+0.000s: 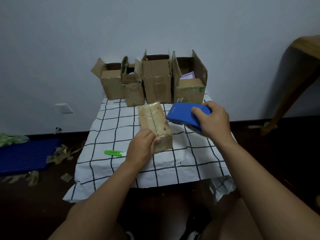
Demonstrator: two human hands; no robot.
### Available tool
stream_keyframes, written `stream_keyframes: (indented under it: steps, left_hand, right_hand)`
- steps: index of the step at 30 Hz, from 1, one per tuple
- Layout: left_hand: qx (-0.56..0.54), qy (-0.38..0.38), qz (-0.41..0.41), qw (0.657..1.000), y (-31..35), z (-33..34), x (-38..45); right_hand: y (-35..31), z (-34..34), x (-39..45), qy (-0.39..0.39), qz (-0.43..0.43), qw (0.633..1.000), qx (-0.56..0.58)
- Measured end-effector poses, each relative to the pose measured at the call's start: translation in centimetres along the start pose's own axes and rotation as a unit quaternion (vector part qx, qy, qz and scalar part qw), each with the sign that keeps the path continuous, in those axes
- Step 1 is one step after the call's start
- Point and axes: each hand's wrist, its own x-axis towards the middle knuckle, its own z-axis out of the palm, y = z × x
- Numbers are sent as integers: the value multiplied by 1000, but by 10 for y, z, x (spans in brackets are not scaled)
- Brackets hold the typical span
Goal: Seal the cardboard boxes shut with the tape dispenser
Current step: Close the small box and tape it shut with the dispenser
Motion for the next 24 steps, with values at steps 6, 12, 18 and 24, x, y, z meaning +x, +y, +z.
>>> stream_keyframes:
  steps: [6, 12, 18, 24]
  left_hand:
    - [25, -31, 44, 998, -2, -1, -4]
    - [18, -21, 67, 997, 1, 3, 5]
    - [-23, -14, 15, 1000, -5, 3, -4]
    - [-8, -46, 19, 999, -6, 1, 6]
  right_hand:
    - [-1, -1, -1, -3, -5, 1000, 4]
    - [-4, 2, -2, -3, -7, 1000, 7]
    - [0, 2, -2, -1, -12, 1000, 1]
    - [0, 8, -2, 0, -11, 1000, -1]
